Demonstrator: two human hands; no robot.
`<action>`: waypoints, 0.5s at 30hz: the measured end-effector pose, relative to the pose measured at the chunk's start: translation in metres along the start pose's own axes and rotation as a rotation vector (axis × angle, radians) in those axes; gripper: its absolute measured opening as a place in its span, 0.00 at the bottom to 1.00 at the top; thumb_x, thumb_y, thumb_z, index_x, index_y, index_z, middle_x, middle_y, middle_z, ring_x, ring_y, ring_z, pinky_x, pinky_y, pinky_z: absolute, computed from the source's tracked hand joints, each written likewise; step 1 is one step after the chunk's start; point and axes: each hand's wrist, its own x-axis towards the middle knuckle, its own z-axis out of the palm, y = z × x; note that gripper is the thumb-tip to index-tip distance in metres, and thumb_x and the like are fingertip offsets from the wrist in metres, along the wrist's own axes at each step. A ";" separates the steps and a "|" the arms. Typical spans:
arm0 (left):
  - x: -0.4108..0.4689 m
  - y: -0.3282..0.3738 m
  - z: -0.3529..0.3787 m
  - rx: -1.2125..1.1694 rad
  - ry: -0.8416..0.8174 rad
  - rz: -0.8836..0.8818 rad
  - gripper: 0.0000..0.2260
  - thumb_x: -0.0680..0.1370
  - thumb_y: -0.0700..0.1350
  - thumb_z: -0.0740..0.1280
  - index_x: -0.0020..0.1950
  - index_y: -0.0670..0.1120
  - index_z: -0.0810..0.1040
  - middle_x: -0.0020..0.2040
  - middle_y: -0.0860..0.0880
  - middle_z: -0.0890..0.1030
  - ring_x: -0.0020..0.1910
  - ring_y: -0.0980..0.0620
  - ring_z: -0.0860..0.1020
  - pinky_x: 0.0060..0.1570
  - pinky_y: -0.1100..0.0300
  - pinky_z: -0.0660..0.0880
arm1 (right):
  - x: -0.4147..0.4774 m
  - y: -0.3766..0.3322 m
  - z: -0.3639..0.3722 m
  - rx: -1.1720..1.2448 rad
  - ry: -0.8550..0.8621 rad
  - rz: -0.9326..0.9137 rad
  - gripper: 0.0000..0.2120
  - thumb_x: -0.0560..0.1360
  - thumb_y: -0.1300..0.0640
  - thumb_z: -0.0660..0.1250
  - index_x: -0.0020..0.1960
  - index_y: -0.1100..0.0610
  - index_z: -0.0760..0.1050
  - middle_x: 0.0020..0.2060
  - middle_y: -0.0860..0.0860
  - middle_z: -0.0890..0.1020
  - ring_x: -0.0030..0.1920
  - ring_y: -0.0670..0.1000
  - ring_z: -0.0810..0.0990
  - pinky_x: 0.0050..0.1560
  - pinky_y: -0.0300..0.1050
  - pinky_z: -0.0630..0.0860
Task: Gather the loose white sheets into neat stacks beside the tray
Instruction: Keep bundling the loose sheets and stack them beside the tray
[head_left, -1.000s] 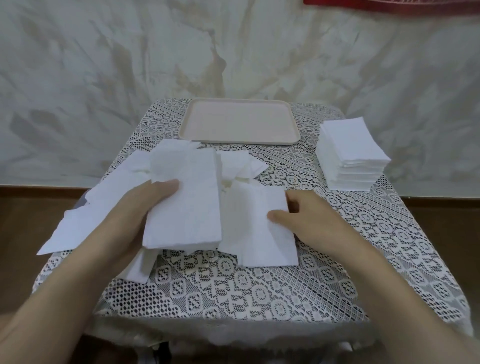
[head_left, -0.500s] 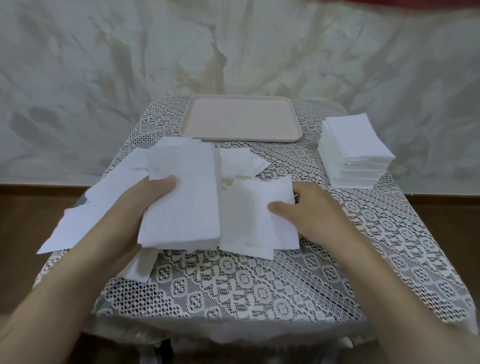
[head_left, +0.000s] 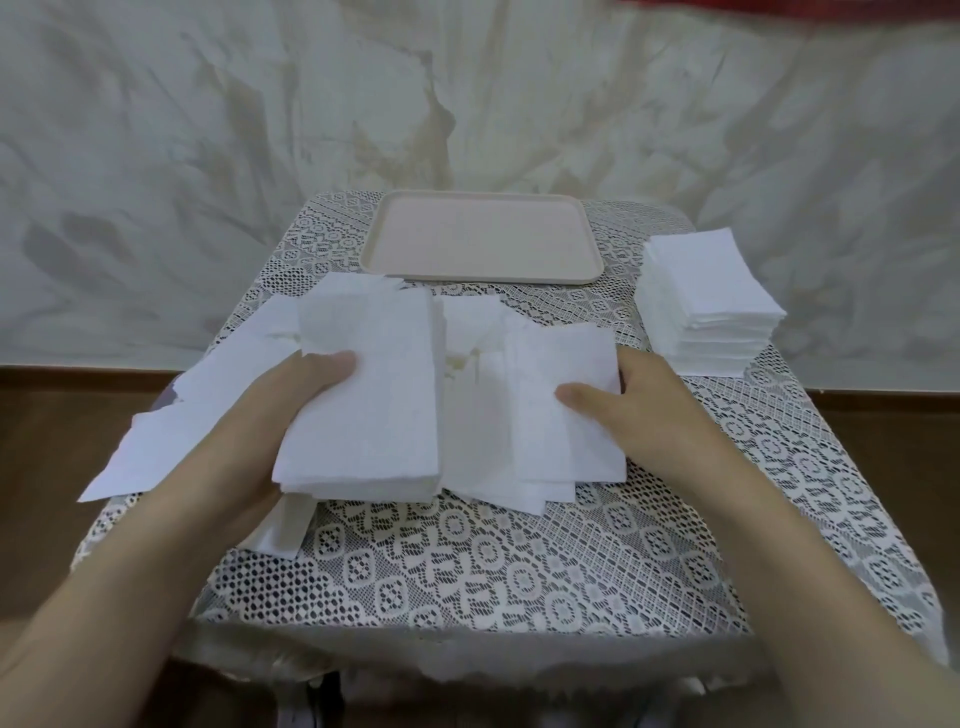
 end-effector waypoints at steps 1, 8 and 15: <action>0.000 0.000 0.003 0.012 0.022 0.001 0.36 0.54 0.46 0.85 0.63 0.48 0.85 0.61 0.44 0.86 0.60 0.44 0.85 0.59 0.51 0.82 | -0.001 0.000 -0.002 0.064 -0.028 0.008 0.05 0.79 0.55 0.71 0.54 0.49 0.81 0.47 0.42 0.87 0.48 0.45 0.85 0.53 0.49 0.81; -0.022 -0.014 0.017 0.069 -0.074 0.095 0.18 0.76 0.49 0.72 0.66 0.52 0.79 0.59 0.49 0.87 0.59 0.47 0.86 0.54 0.50 0.79 | -0.010 -0.002 0.002 -0.112 -0.006 -0.064 0.03 0.80 0.54 0.68 0.52 0.51 0.80 0.46 0.44 0.84 0.48 0.47 0.83 0.49 0.51 0.81; -0.030 -0.013 0.026 0.035 -0.051 0.182 0.22 0.76 0.53 0.68 0.70 0.52 0.76 0.62 0.48 0.86 0.59 0.46 0.86 0.46 0.50 0.84 | -0.027 -0.045 -0.028 0.548 0.059 -0.184 0.07 0.81 0.63 0.66 0.51 0.54 0.82 0.47 0.47 0.89 0.47 0.46 0.87 0.46 0.42 0.84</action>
